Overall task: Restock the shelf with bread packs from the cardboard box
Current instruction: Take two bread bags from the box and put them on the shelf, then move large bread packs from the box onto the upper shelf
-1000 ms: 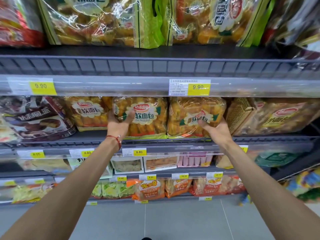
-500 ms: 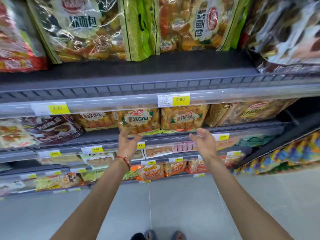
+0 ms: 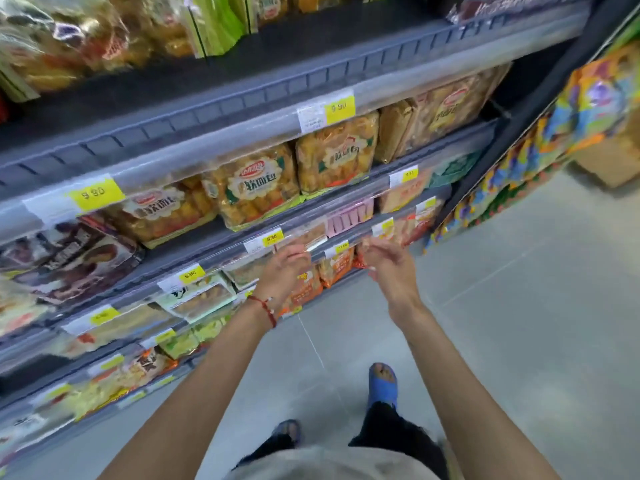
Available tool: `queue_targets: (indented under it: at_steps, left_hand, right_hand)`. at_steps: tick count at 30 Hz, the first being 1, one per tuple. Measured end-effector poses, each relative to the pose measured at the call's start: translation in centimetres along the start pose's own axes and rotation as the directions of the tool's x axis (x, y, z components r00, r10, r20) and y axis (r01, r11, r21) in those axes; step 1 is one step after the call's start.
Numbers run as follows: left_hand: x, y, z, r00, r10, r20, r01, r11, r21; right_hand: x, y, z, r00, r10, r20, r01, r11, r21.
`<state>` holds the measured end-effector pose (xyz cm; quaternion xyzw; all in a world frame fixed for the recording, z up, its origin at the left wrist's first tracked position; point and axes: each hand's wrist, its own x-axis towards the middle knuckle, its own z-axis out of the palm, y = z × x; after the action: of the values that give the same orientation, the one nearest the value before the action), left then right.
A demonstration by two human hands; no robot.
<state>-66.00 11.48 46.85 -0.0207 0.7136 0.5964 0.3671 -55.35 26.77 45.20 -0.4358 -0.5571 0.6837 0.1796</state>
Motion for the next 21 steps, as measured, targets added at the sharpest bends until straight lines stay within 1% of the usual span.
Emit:
queue_targets:
  at_steps: [2,5,9,12,15,17,18,21]
  left_hand:
    - [-1.0,-1.1,-0.9,0.996,-0.006,0.091,0.003,0.999,0.032]
    - [-2.9,-3.7,-2.5,0.978,-0.085,0.190,0.060,0.989,0.137]
    - [-6.5,-7.2,-3.2,0.946,-0.186,0.265,0.110,0.954,0.278]
    - [-9.4,-9.6,-2.5,0.916,-0.227,0.331,0.101,0.929,0.357]
    - [-12.8,-13.0,-2.2,0.877,-0.281,0.390,0.096,0.897,0.431]
    - [-17.2,-16.6,-1.2,0.827,-0.328,0.456,0.067,0.863,0.500]
    - [-18.3,-17.6,-1.0,0.818,-0.337,0.465,0.060,0.856,0.514]
    - [-19.2,-18.7,-1.7,0.822,-0.338,0.459,0.059,0.852,0.520]
  right_hand:
    - [-3.4,1.5,0.3,0.997,0.044,-0.066,-0.041,0.998,0.051]
    - [-8.4,4.3,0.1,0.980,0.135,-0.146,-0.120,0.987,0.105]
    - [-16.1,8.3,-1.3,0.943,0.214,-0.256,-0.181,0.972,0.147]
    - [-21.6,11.2,-2.9,0.912,0.275,-0.306,-0.227,0.957,0.182]
    - [-27.3,14.4,-4.5,0.872,0.335,-0.358,-0.267,0.936,0.228]
    - [-32.8,18.0,-6.9,0.834,0.380,-0.400,-0.283,0.917,0.282]
    - [-34.4,19.0,-7.4,0.829,0.386,-0.404,-0.281,0.913,0.295]
    - [-36.1,20.0,-7.2,0.814,0.399,-0.423,-0.291,0.909,0.298]
